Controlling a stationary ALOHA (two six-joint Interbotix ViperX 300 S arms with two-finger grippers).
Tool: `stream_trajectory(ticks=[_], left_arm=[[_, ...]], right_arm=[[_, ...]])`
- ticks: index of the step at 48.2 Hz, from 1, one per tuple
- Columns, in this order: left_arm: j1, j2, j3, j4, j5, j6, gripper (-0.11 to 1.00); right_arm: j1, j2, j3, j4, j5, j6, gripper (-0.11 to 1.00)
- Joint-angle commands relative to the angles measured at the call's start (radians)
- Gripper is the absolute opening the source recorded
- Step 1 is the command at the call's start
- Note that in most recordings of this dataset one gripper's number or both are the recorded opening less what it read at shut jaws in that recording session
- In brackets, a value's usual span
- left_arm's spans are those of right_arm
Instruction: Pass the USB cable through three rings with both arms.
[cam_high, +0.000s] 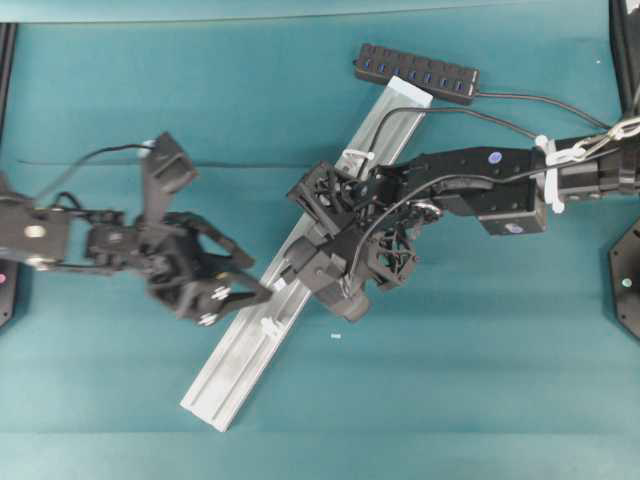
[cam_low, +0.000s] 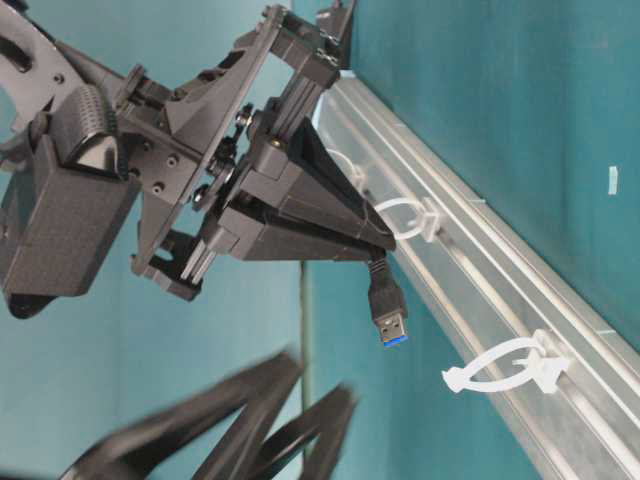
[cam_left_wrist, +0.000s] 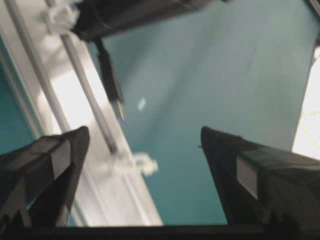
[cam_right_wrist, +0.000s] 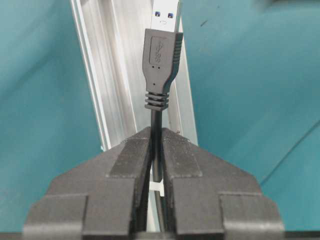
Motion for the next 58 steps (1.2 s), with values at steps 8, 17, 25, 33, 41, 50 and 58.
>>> stream_trajectory(ticks=[8,17,25,33,41,50,58], left_arm=[[-0.011,-0.147,-0.005,0.006,0.202,0.043,0.96],[-0.021,-0.236,0.018,0.003,0.256,0.048,0.95],[-0.029,-0.291,0.049,0.003,0.262,0.043,0.95],[-0.029,-0.316,0.061,0.003,0.268,0.041,0.95],[-0.029,-0.316,0.061,0.003,0.275,0.043,0.95],[-0.029,-0.318,0.061,0.003,0.276,0.040,0.95],[-0.031,-0.318,0.061,0.003,0.276,0.040,0.95]], right_arm=[[0.026,0.035,-0.032,-0.026,0.011,-0.051,0.07],[0.043,0.048,-0.032,-0.026,0.012,-0.075,0.07],[0.058,0.054,-0.032,-0.026,0.009,-0.075,0.07],[0.069,0.063,-0.034,-0.026,0.006,-0.075,0.07],[0.072,0.069,-0.038,-0.026,0.003,-0.074,0.07],[0.078,0.083,-0.064,-0.021,0.000,-0.074,0.07],[0.094,0.103,-0.094,-0.014,0.006,-0.072,0.07]])
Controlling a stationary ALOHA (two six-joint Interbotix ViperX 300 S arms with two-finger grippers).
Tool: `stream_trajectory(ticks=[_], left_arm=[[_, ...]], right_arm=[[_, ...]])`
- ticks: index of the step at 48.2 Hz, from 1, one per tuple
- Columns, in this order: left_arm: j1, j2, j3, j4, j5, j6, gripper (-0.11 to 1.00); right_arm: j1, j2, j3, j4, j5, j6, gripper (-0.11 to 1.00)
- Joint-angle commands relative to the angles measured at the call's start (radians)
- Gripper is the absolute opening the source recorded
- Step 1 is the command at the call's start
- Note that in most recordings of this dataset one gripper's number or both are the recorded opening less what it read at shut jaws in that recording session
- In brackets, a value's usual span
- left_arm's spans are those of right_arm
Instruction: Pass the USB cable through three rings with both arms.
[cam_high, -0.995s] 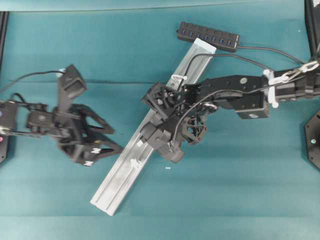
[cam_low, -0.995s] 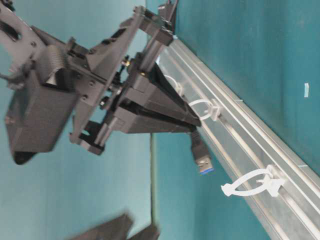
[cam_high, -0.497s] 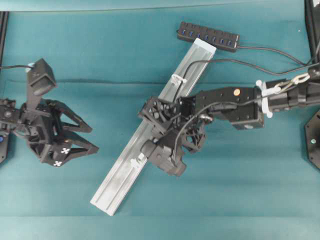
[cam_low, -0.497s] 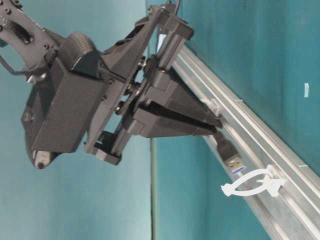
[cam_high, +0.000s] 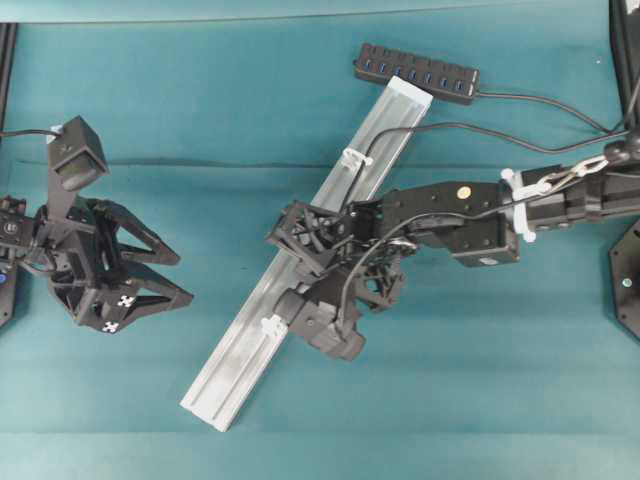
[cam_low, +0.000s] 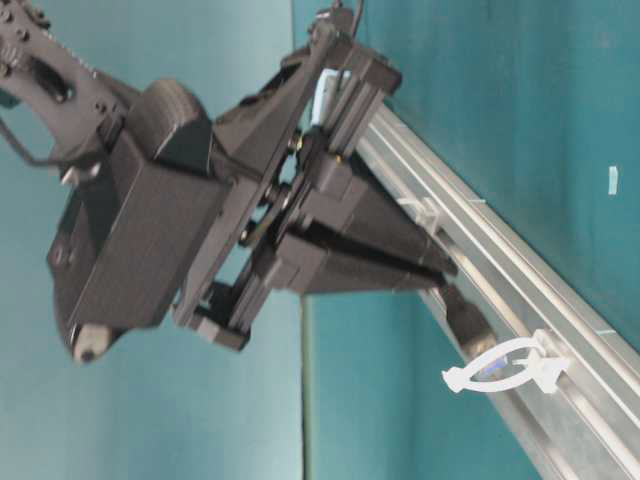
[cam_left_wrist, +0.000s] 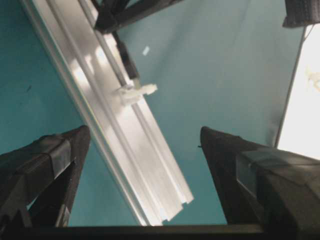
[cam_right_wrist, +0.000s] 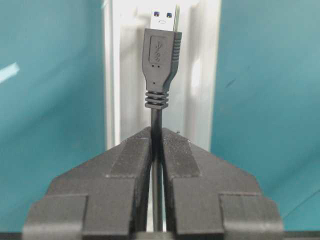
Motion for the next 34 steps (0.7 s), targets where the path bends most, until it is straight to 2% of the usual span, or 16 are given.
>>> stream_trajectory(ticks=[1,13,34], left_arm=[[-0.003,-0.006,-0.009,0.002,-0.005,0.000,0.95],[-0.003,-0.009,-0.008,0.002,-0.005,0.000,0.95],[-0.031,-0.008,0.012,0.002,-0.006,-0.006,0.95]], right_arm=[[0.014,0.012,-0.020,0.011,-0.003,-0.006,0.07],[0.037,0.021,-0.023,0.031,-0.009,-0.003,0.07],[0.058,0.035,-0.060,0.129,-0.049,0.006,0.07]])
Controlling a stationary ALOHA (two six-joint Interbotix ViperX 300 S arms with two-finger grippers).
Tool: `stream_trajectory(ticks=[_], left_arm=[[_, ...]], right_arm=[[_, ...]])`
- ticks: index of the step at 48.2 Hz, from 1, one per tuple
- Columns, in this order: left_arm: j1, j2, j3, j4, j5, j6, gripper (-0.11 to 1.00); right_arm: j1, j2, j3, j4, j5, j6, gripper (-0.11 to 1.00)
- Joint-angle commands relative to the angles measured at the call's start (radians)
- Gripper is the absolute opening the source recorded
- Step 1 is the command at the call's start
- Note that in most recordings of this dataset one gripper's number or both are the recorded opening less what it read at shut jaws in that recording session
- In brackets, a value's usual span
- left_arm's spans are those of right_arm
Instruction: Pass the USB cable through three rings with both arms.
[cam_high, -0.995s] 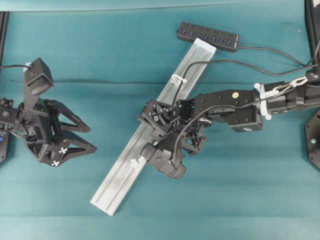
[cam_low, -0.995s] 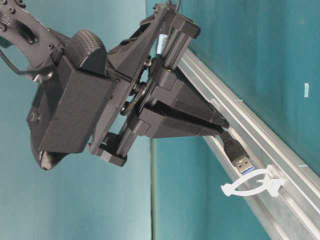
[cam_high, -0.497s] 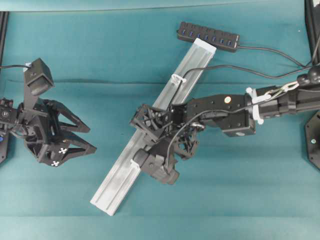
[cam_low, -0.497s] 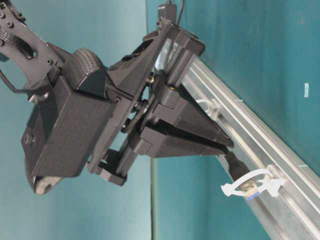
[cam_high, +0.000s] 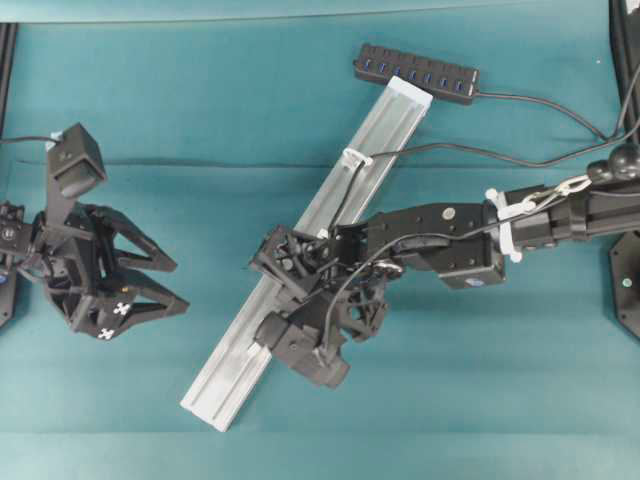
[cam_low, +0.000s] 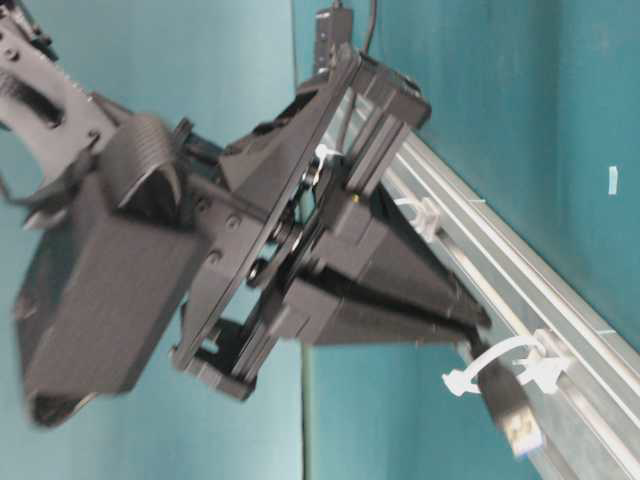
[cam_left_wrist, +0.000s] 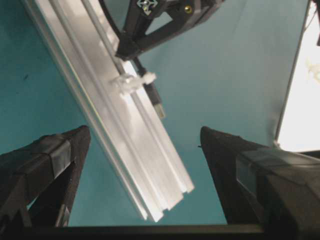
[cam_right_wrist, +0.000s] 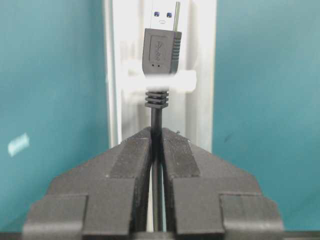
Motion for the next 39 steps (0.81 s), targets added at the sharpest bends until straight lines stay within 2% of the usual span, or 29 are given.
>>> stream_trajectory(ticks=[1,6,16,28,34,39], left_arm=[[-0.006,-0.005,-0.006,0.003,-0.005,0.000,0.95],[-0.005,-0.002,-0.006,0.003,-0.006,0.000,0.95],[-0.006,0.006,-0.006,0.006,-0.025,-0.002,0.95],[-0.018,0.040,0.035,0.003,-0.287,-0.052,0.95],[-0.041,0.132,0.051,0.003,-0.345,-0.100,0.95],[-0.055,0.221,0.026,0.003,-0.379,-0.110,0.95]], right_arm=[[0.009,0.008,-0.017,0.029,-0.015,0.005,0.07],[0.009,0.012,-0.025,0.054,-0.017,0.003,0.07],[0.009,0.012,-0.021,0.057,-0.015,0.003,0.07],[0.005,0.014,-0.015,0.057,-0.014,0.006,0.07],[0.005,0.012,-0.014,0.057,-0.014,0.006,0.07],[0.002,0.012,-0.015,0.058,-0.014,0.009,0.07]])
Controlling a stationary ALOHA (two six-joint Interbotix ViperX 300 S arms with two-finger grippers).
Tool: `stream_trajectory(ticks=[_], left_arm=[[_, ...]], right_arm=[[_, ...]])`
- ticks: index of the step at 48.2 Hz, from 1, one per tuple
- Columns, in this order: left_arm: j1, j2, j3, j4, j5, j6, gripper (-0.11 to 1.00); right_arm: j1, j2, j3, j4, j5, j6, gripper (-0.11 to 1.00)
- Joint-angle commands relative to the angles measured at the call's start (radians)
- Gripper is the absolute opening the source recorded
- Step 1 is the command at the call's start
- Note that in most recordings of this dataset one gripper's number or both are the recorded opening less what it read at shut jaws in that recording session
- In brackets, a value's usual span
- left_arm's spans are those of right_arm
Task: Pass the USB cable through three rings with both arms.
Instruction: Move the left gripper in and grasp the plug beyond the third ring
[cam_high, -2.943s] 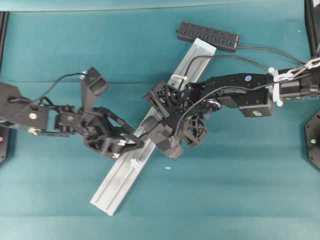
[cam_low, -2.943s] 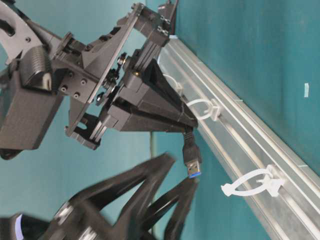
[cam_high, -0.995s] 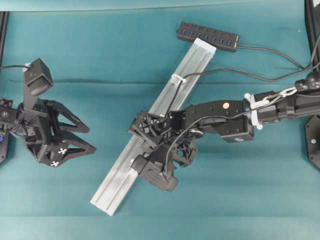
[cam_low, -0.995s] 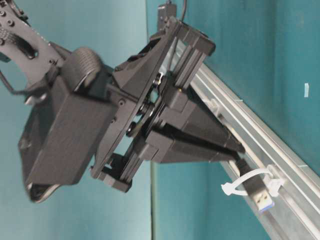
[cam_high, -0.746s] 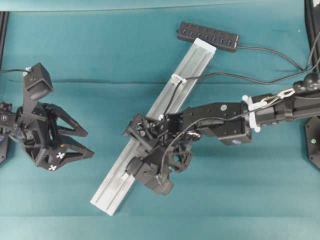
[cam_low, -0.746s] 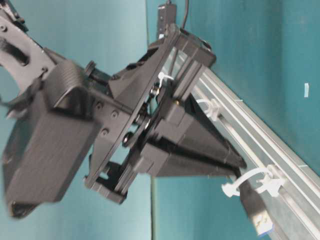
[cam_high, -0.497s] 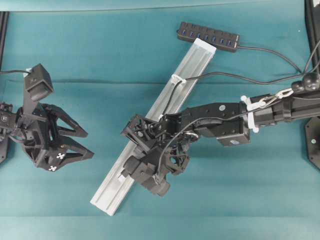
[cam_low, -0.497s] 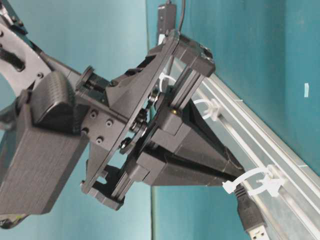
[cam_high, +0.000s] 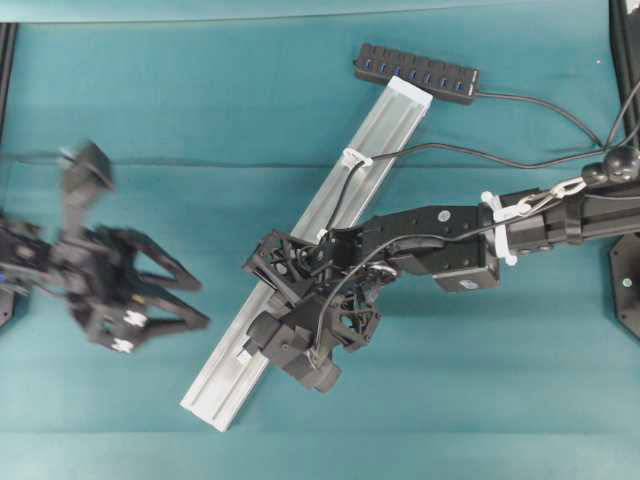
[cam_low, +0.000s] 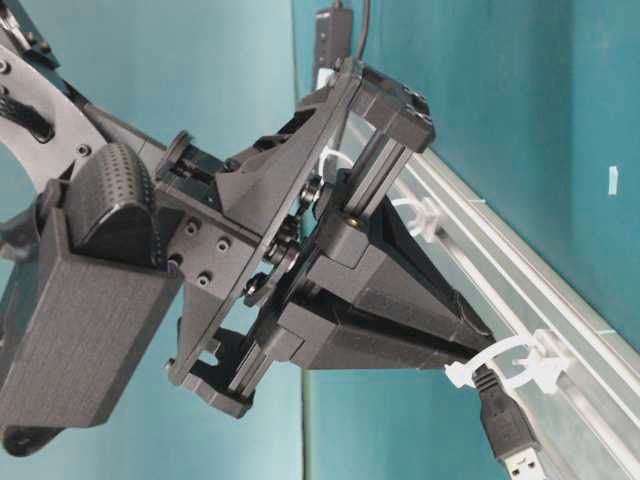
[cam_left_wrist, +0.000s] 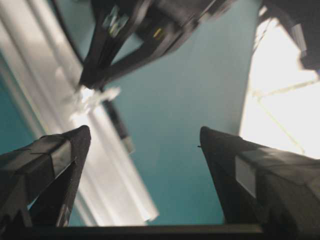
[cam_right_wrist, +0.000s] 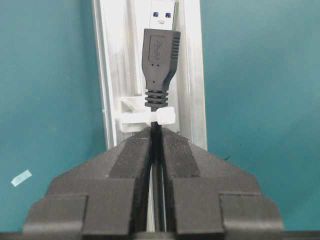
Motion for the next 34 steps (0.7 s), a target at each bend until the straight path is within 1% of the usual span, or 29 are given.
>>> stream_trajectory(ticks=[1,8,17,27,34], left_arm=[[-0.012,0.061,-0.034,0.002,-0.043,-0.002,0.95],[-0.014,0.178,-0.075,0.002,-0.100,-0.002,0.95],[-0.028,0.278,-0.110,0.002,-0.110,-0.008,0.95],[-0.041,0.325,-0.118,0.002,-0.115,-0.008,0.95],[-0.041,0.347,-0.117,0.002,-0.153,-0.008,0.94]], right_arm=[[0.000,0.003,-0.003,0.005,-0.003,0.012,0.07],[-0.006,0.003,-0.003,0.005,-0.002,0.029,0.07],[-0.009,0.003,-0.003,0.005,-0.002,0.031,0.07],[-0.012,0.003,-0.003,0.005,-0.002,0.032,0.07],[-0.014,0.003,-0.005,0.005,-0.002,0.031,0.07]])
